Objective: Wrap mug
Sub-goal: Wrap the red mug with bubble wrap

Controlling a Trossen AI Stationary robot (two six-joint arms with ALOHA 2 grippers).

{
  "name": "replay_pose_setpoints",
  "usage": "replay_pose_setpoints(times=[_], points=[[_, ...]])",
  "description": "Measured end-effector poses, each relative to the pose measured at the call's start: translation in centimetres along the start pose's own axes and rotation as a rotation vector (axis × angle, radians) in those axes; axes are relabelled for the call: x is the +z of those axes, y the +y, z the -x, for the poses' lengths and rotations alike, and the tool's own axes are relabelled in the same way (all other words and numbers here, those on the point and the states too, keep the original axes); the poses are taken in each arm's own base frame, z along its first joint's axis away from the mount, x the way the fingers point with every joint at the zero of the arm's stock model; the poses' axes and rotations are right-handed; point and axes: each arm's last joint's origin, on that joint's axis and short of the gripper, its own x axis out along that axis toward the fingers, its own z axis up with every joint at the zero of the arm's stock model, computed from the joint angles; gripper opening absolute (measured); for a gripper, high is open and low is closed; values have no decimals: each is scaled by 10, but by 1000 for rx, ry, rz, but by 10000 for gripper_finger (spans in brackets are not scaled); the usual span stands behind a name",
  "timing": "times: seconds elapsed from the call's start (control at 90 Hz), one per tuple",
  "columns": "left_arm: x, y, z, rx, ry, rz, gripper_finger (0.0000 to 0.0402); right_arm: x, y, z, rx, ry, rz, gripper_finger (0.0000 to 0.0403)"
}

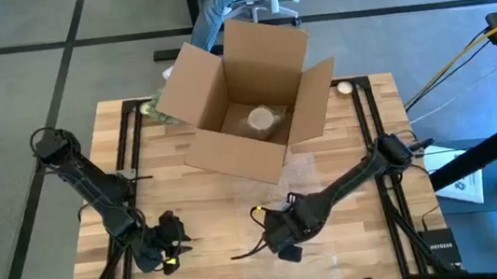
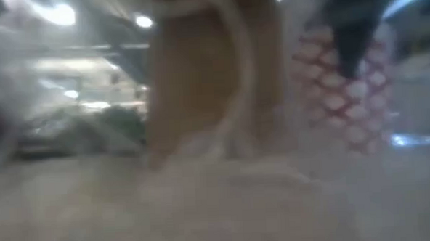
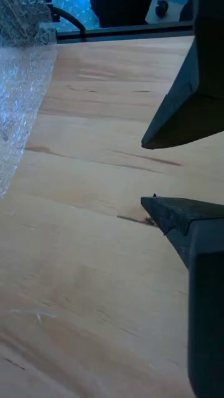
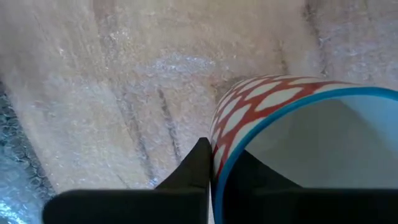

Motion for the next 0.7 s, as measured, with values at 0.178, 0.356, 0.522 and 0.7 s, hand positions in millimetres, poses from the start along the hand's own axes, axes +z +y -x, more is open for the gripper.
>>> replay_pose_setpoints(times=[0.178, 0.356, 0.522, 0.7], points=[[0, 0, 0, -1, 2, -6, 120, -1, 0, -1, -9, 14, 0, 1], [0, 0, 0, 6, -12, -20, 120, -1, 0, -2, -1, 27, -6, 1], [0, 0, 0, 6, -12, -20, 120, 5, 0, -2, 13, -21, -12, 1], [0, 0, 0, 7, -12, -23, 120, 13, 10, -15, 76, -63, -6, 1]])
